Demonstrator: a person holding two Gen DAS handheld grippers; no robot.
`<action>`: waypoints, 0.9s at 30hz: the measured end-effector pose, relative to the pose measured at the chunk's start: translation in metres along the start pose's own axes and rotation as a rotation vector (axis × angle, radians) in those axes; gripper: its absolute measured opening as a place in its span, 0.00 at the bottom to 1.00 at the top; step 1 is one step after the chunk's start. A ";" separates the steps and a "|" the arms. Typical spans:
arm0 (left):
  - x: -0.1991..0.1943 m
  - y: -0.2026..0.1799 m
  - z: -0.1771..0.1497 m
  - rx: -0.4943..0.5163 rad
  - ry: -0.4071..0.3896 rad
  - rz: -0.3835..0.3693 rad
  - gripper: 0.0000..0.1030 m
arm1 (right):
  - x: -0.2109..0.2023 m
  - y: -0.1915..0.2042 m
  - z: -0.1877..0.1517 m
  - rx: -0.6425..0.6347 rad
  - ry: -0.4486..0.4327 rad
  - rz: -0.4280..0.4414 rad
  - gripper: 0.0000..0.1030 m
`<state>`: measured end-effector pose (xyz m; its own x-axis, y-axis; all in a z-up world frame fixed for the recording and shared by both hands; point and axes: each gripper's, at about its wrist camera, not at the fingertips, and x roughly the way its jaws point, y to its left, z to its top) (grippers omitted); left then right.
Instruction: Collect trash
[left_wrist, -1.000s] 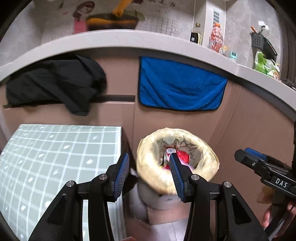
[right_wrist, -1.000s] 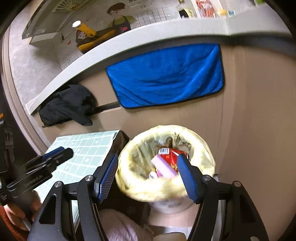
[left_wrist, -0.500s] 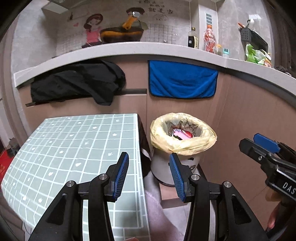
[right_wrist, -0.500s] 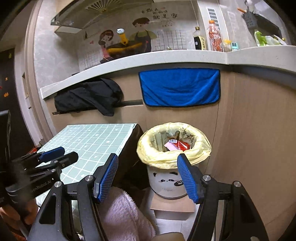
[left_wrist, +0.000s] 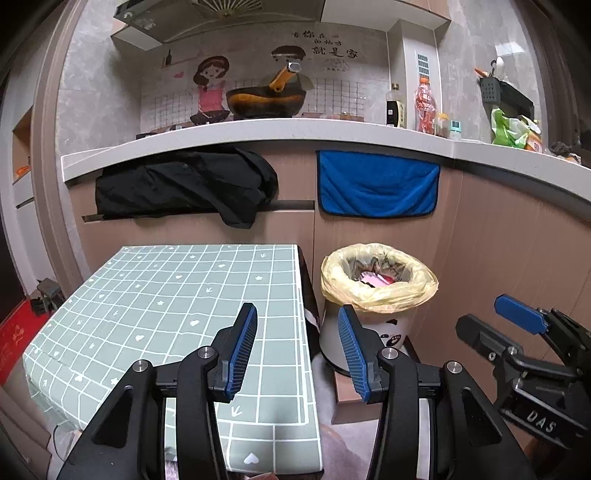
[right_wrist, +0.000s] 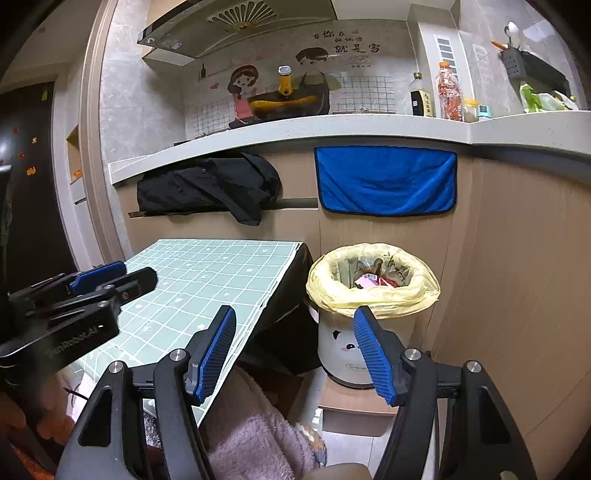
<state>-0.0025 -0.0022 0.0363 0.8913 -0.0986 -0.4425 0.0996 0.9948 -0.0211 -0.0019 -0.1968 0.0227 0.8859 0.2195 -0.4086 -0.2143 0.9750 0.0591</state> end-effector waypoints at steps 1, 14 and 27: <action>-0.003 0.000 -0.001 -0.002 -0.005 0.003 0.46 | -0.003 0.000 0.000 0.001 -0.007 -0.005 0.62; -0.016 0.003 -0.001 -0.015 -0.023 0.024 0.46 | -0.012 0.002 0.002 -0.017 -0.026 -0.038 0.62; -0.015 0.002 -0.002 -0.006 -0.019 0.017 0.46 | -0.015 0.000 0.002 -0.004 -0.025 -0.045 0.62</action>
<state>-0.0165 0.0010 0.0411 0.9009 -0.0824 -0.4260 0.0822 0.9964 -0.0189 -0.0144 -0.2004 0.0302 0.9046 0.1766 -0.3879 -0.1761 0.9837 0.0373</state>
